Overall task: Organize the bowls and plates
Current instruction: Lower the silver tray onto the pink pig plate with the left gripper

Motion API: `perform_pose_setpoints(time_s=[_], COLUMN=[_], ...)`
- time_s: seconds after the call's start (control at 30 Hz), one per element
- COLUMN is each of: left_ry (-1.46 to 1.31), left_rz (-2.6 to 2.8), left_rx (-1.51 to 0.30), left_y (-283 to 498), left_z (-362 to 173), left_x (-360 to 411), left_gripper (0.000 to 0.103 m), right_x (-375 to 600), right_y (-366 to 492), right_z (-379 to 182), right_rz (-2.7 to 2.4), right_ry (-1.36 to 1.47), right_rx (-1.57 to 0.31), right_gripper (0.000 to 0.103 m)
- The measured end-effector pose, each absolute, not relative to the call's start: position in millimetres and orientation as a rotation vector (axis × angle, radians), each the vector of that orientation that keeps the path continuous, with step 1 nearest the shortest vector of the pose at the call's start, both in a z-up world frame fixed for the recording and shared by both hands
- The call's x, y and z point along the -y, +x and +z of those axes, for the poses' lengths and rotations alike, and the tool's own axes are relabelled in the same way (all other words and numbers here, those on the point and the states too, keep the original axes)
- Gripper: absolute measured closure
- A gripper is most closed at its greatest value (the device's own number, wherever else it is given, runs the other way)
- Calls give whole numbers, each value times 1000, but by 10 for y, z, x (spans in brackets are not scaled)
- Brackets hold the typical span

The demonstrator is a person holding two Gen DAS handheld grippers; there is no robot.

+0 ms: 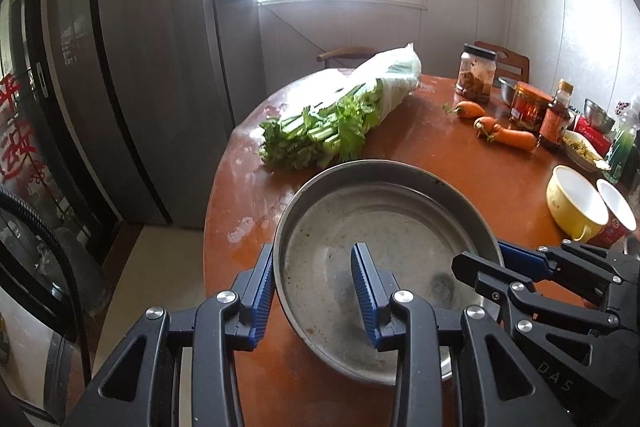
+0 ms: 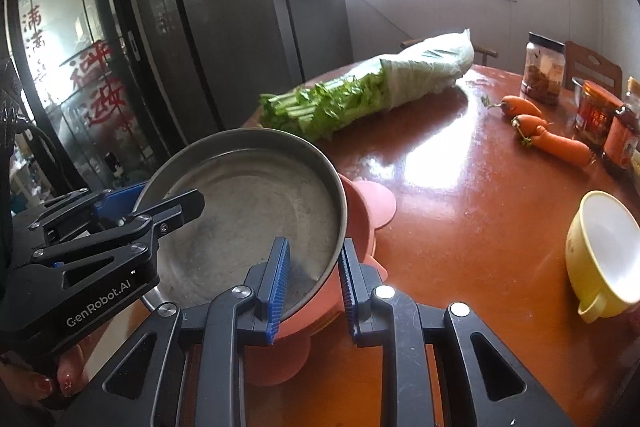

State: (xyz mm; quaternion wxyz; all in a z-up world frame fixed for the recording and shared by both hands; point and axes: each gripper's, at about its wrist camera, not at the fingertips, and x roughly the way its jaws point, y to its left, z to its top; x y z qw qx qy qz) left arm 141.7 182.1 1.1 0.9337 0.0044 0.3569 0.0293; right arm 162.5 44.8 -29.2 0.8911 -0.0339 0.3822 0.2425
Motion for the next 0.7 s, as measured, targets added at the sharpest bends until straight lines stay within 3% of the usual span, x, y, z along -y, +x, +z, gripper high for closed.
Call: perform_pose_setpoints(time_s=[0.7], left_ry=[14], left_rz=[41], left_rx=[-772], left_y=[1515], left_z=[-167], left_x=[-1758], left_gripper=[64], right_x=[-447], right_y=[1661], right_z=[-373], right_rz=[460], right_ry=[-121], right_rx=[-799], right_gripper=[75])
